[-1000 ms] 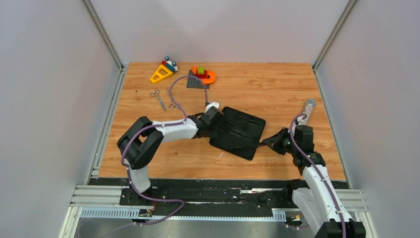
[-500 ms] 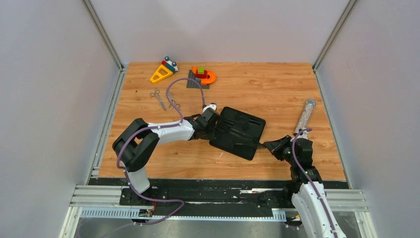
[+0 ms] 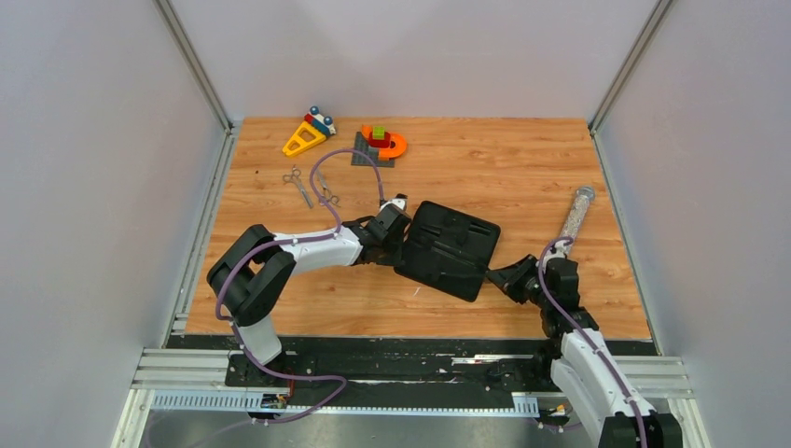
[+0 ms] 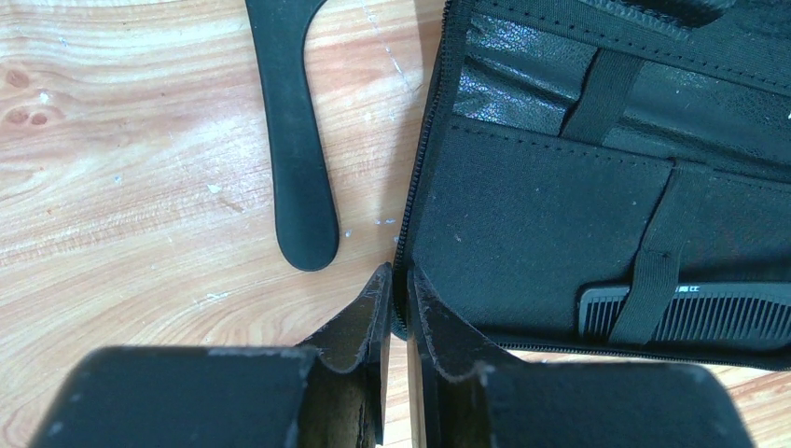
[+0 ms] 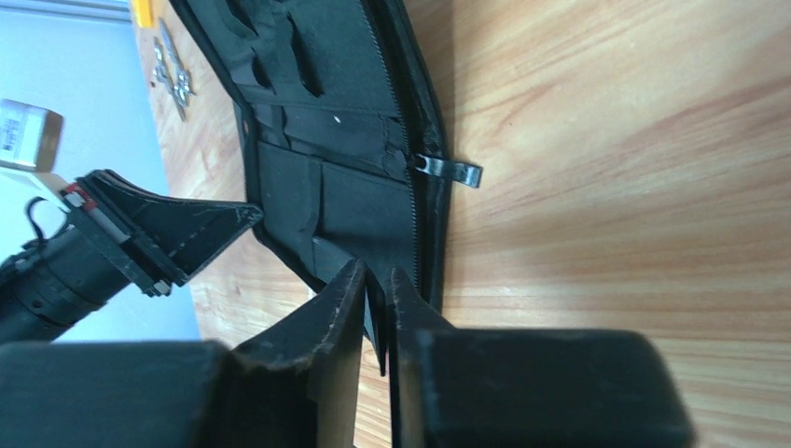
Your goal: Sort the hair-cutting tools
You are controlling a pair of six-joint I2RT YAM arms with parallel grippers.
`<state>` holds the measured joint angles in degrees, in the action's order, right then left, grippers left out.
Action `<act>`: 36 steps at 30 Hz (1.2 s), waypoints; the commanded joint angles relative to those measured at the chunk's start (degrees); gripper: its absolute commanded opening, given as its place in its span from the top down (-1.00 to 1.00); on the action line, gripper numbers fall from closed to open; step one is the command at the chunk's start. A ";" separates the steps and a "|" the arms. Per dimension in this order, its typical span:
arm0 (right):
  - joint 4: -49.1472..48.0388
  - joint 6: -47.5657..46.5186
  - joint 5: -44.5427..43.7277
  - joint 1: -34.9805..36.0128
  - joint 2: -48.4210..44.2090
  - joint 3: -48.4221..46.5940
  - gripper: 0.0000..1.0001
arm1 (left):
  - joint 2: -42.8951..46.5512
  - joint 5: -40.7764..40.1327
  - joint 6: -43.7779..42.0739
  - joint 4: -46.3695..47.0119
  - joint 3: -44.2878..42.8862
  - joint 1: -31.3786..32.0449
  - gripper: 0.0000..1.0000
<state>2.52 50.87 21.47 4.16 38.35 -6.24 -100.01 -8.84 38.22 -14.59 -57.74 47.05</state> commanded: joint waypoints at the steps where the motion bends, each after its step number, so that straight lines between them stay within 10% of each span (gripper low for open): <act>1: -2.00 -0.29 -0.35 2.32 1.99 1.15 0.65 | -0.20 3.84 0.39 -4.17 2.44 0.42 0.66; 13: 14.10 -1.98 -7.14 4.48 6.08 -7.35 -0.18 | -1.11 3.78 0.44 -3.69 2.83 0.43 0.66; 36: 34.72 -3.90 -21.08 24.43 36.71 -35.90 -0.28 | -2.51 3.86 -0.03 -3.73 2.72 0.41 0.66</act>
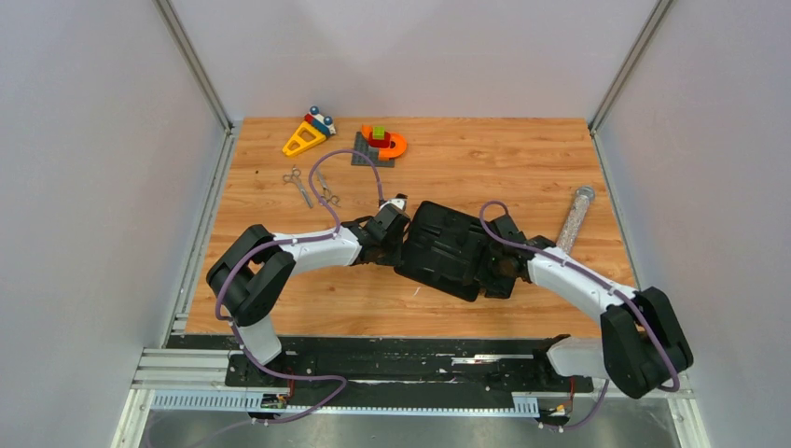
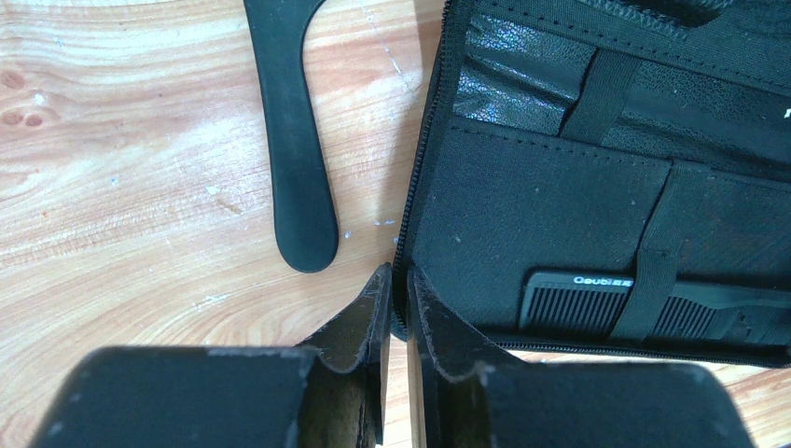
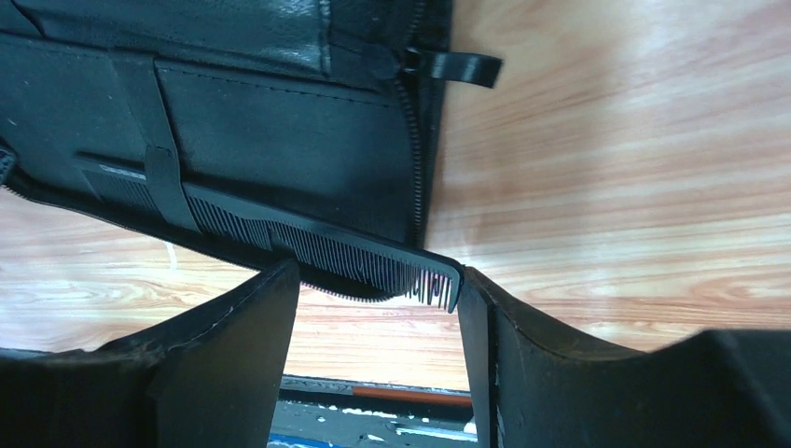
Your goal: Sort the hair-cutting tools
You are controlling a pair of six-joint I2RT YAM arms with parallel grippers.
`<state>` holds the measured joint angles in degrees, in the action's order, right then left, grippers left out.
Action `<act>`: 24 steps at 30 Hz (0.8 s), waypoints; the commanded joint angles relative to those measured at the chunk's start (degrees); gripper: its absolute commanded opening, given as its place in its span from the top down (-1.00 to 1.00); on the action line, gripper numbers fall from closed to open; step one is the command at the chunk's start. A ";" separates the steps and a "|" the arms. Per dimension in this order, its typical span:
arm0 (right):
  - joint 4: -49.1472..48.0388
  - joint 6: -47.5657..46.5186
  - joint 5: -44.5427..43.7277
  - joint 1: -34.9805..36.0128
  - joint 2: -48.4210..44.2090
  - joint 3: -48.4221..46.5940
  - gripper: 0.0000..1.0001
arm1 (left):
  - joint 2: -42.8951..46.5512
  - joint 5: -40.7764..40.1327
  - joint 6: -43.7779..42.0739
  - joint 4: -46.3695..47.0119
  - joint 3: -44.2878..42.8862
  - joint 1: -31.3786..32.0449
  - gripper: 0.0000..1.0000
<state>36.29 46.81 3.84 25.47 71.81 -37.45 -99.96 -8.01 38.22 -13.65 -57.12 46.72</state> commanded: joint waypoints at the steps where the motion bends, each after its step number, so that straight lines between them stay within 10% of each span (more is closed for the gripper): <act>1: 0.71 0.29 -3.64 3.88 4.45 -5.52 -0.28 | -2.62 3.40 -0.05 -4.60 2.04 0.74 0.66; 24: 5.58 1.58 -10.83 8.63 6.97 -12.05 -0.43 | -1.61 5.59 0.60 -2.59 3.35 0.79 0.67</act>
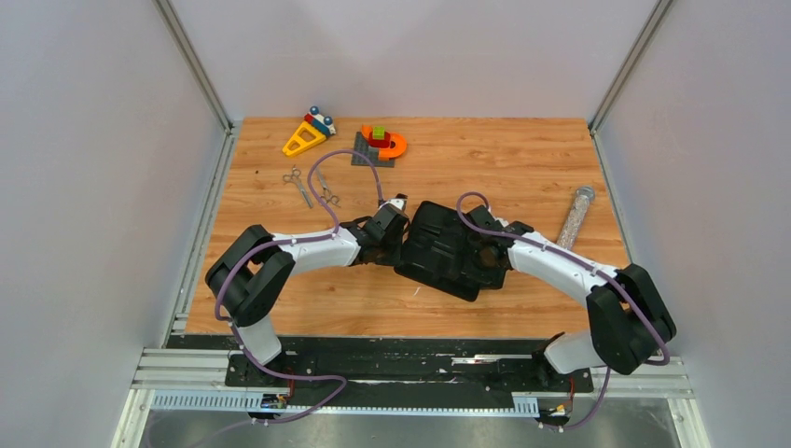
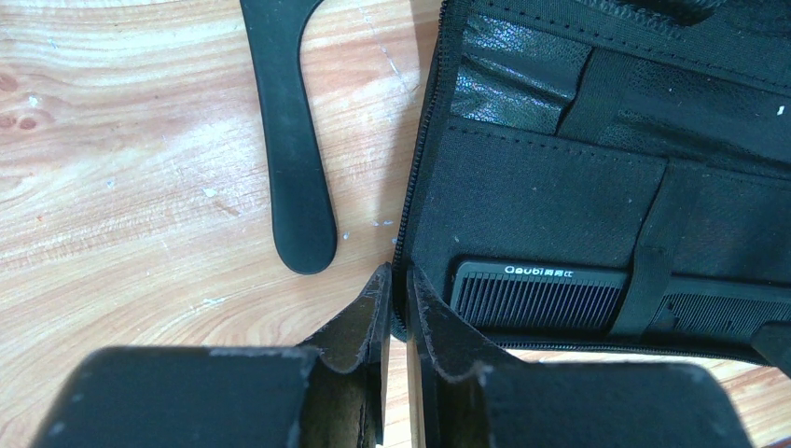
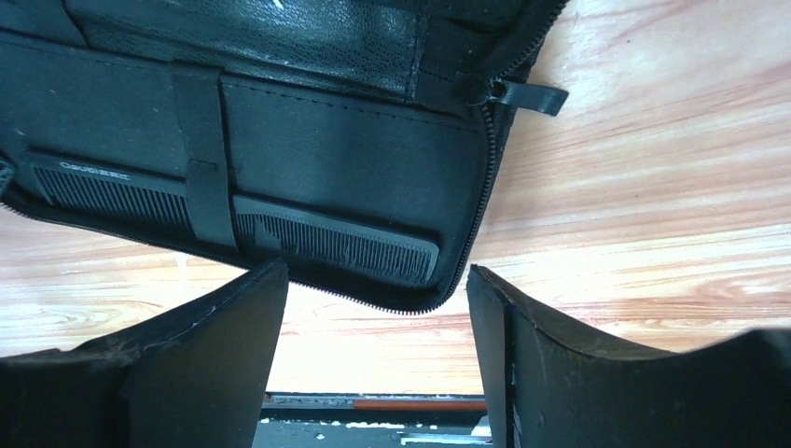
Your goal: Sort the hair-cutting tools
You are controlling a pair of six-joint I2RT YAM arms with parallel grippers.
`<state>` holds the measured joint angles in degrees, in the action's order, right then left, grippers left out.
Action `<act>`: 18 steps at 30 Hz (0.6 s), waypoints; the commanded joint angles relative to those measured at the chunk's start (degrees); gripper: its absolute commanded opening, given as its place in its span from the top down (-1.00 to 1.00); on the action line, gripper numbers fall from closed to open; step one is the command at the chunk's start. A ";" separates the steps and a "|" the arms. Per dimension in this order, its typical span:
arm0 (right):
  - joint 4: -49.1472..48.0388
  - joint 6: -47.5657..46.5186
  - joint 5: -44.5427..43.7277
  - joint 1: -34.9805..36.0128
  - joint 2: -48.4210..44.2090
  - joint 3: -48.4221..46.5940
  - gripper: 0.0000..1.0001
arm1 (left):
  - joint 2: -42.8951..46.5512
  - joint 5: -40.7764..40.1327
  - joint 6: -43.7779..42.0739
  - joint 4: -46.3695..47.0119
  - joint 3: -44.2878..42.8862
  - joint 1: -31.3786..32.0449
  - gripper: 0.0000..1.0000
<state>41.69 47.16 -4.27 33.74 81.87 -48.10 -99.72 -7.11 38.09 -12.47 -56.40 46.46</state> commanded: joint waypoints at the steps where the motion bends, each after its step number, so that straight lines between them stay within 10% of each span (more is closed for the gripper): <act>1: -0.30 1.24 -2.68 0.35 -2.98 -1.31 -0.42 | -1.92 4.72 0.75 -3.79 2.67 1.03 0.67; 18: -6.89 -3.04 -2.88 0.12 -5.66 -1.23 -0.47 | 4.29 4.03 1.06 -4.89 4.35 1.02 0.41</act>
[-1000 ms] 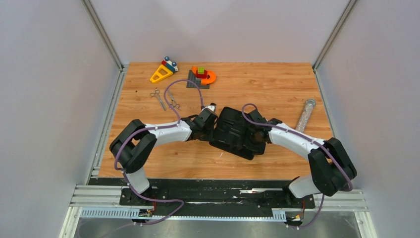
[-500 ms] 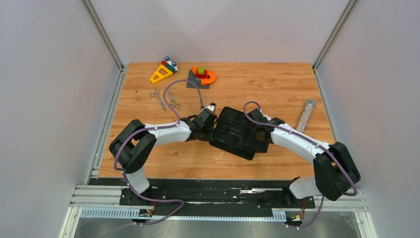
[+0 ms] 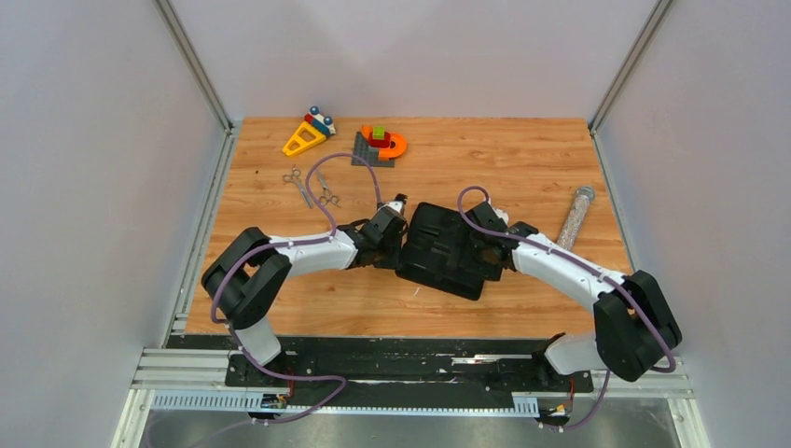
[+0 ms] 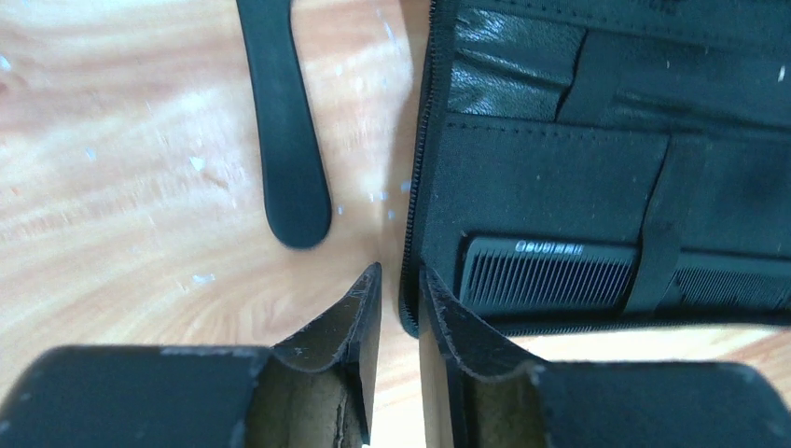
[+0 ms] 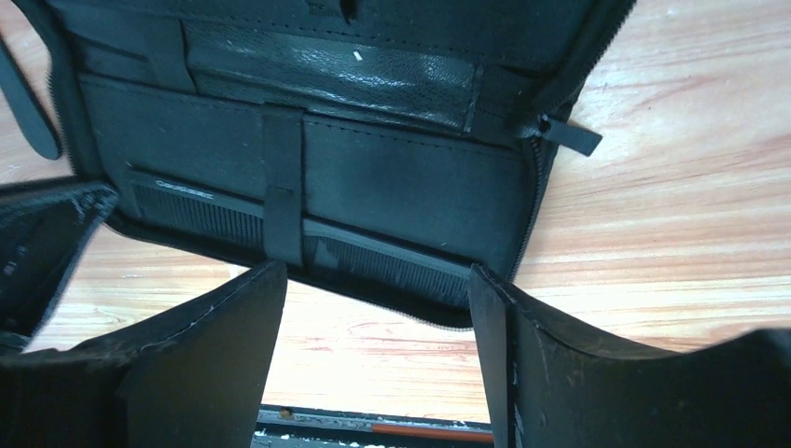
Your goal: Sort the hair-cutting tools
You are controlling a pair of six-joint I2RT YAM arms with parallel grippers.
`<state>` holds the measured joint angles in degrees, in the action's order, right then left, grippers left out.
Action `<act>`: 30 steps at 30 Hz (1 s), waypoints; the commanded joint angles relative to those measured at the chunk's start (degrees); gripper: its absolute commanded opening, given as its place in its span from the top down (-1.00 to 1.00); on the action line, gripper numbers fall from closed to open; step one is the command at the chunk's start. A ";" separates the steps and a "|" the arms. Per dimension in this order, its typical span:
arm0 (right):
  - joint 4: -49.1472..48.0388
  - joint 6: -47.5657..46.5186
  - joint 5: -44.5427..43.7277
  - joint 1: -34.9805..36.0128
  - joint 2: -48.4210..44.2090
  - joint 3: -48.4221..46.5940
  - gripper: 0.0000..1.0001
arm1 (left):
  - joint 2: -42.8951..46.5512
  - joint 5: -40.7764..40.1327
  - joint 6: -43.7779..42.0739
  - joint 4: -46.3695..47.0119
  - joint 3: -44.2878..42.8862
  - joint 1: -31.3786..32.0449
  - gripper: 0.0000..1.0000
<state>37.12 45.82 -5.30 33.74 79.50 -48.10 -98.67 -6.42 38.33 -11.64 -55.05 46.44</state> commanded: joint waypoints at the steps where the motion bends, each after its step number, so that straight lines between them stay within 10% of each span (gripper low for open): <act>1: -2.32 -2.03 -1.98 -0.02 -3.71 -1.37 -0.47 | 4.20 2.44 0.68 -5.87 3.32 0.99 0.34; 13: -2.06 -5.73 -4.76 -0.77 -7.35 -3.49 -0.58 | 9.22 -6.67 -5.93 -13.80 -4.21 -5.36 -0.72; 30: -1.70 -11.72 -11.10 -3.64 -11.50 -3.32 -0.89 | -16.29 -8.20 -13.18 -21.65 -29.55 -7.94 -0.30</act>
<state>37.01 36.82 -13.91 30.85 70.19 -49.34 -112.14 -13.89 27.29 -30.70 -79.31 38.52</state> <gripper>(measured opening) 0.940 0.670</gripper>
